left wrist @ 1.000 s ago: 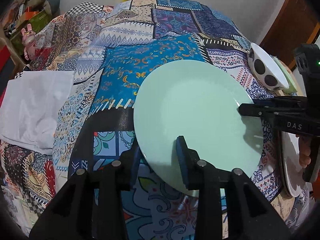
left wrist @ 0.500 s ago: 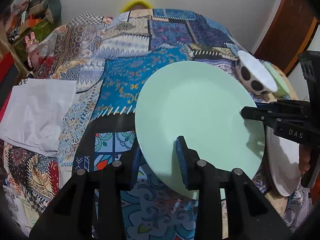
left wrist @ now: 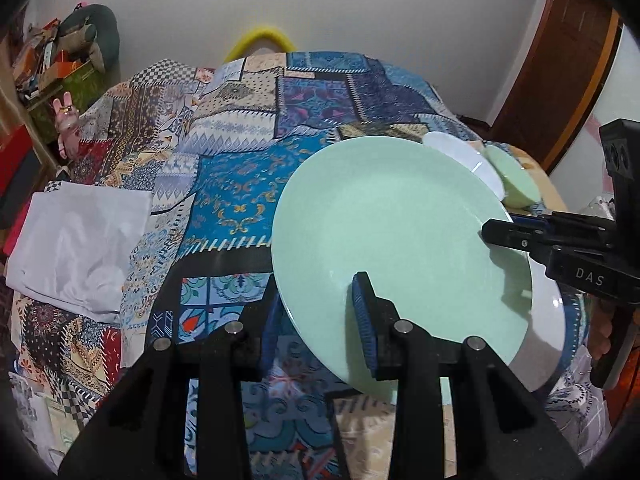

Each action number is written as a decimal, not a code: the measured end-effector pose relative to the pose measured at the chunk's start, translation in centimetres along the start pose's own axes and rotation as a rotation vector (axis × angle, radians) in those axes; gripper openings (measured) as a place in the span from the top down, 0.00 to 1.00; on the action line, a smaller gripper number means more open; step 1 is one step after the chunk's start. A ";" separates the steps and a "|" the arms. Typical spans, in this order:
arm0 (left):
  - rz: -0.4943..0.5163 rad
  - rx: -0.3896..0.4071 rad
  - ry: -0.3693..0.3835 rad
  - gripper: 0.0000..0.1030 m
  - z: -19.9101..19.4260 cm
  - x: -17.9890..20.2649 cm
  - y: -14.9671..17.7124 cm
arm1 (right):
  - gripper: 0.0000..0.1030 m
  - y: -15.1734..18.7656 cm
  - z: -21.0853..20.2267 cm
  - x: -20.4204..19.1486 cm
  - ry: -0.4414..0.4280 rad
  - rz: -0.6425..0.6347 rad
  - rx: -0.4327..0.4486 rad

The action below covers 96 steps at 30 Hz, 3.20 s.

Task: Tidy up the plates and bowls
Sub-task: 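Lift the mint green plate with both grippers and carry it over the white plate, then lower the mint green plate onto the white plate and open both grippers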

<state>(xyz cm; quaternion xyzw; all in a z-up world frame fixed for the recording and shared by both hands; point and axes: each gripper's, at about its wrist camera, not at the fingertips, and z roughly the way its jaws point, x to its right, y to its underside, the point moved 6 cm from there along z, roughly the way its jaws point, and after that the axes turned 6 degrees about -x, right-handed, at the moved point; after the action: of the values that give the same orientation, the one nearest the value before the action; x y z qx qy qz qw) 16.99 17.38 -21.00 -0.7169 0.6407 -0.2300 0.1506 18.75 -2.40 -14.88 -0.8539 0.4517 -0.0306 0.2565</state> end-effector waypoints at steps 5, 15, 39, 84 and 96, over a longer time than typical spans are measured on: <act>0.019 0.021 -0.001 0.67 -1.4 1.8 0.1 | 0.80 0.9 -1.7 0.5 0.010 0.007 0.022; 0.043 0.022 0.009 0.67 -2.9 5.4 1.1 | 0.80 2.9 -4.1 2.3 0.017 0.032 0.046; 0.128 -0.091 0.060 0.67 0.9 12.9 3.5 | 0.80 8.9 -5.3 7.9 0.032 0.162 0.002; 0.205 -0.220 0.000 0.67 7.5 15.5 4.7 | 0.80 12.4 -4.4 11.0 0.069 0.248 -0.042; 0.182 -0.094 -0.016 0.58 1.9 15.7 2.8 | 0.66 11.6 -9.6 11.6 0.118 0.245 0.091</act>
<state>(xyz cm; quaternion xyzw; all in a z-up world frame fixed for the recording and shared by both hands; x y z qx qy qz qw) 16.81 1.31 -21.89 -0.6637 0.7121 -0.1792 0.1424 14.08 -20.79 -14.09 -0.7766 0.5650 -0.0697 0.2696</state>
